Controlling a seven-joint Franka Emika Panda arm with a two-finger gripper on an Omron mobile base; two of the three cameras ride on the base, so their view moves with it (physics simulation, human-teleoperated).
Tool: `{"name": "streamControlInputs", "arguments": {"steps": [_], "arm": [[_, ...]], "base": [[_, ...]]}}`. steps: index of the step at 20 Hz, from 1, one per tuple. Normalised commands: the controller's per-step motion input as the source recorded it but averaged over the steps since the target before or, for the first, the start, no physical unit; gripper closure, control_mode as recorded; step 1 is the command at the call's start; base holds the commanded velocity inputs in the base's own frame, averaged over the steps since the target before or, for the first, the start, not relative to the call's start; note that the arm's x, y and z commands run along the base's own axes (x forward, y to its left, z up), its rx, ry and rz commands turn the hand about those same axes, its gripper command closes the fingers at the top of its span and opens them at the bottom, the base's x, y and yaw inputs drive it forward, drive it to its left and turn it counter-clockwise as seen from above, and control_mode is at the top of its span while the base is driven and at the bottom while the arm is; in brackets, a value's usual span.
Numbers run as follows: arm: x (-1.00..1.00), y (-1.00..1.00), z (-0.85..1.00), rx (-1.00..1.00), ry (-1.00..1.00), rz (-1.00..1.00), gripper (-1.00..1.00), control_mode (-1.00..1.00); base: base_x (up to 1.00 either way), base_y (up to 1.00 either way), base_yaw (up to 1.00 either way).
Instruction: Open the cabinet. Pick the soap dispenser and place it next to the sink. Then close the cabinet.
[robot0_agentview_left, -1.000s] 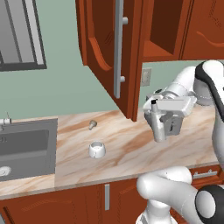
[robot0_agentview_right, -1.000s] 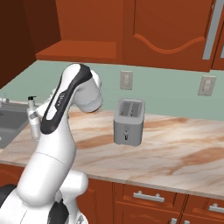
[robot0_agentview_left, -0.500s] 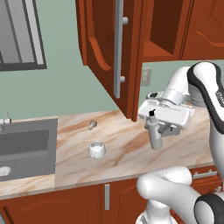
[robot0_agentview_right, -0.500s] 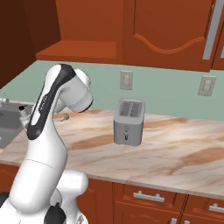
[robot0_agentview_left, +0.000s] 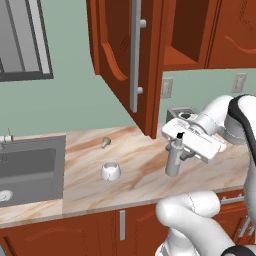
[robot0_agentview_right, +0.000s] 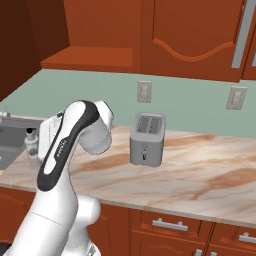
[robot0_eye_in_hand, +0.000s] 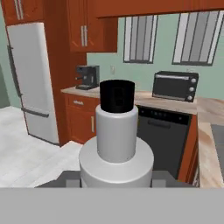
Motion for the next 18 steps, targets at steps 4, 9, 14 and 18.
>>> {"name": "streamControlInputs", "arguments": {"steps": [4,9,14,18], "arm": [[0.01,0.05,-0.22,0.20,-0.07,-0.10,1.00,-1.00],[0.01,0.17,-0.31,0.08,-0.11,-0.10,1.00,-1.00],[0.07,0.19,-0.27,0.03,-0.04,-0.09,1.00,-1.00],[0.22,0.17,-0.19,0.07,0.00,-0.08,1.00,-1.00]], "base": [[0.00,0.00,0.00],[0.00,0.00,0.00],[0.00,0.00,0.00],[0.00,0.00,0.00]]}}
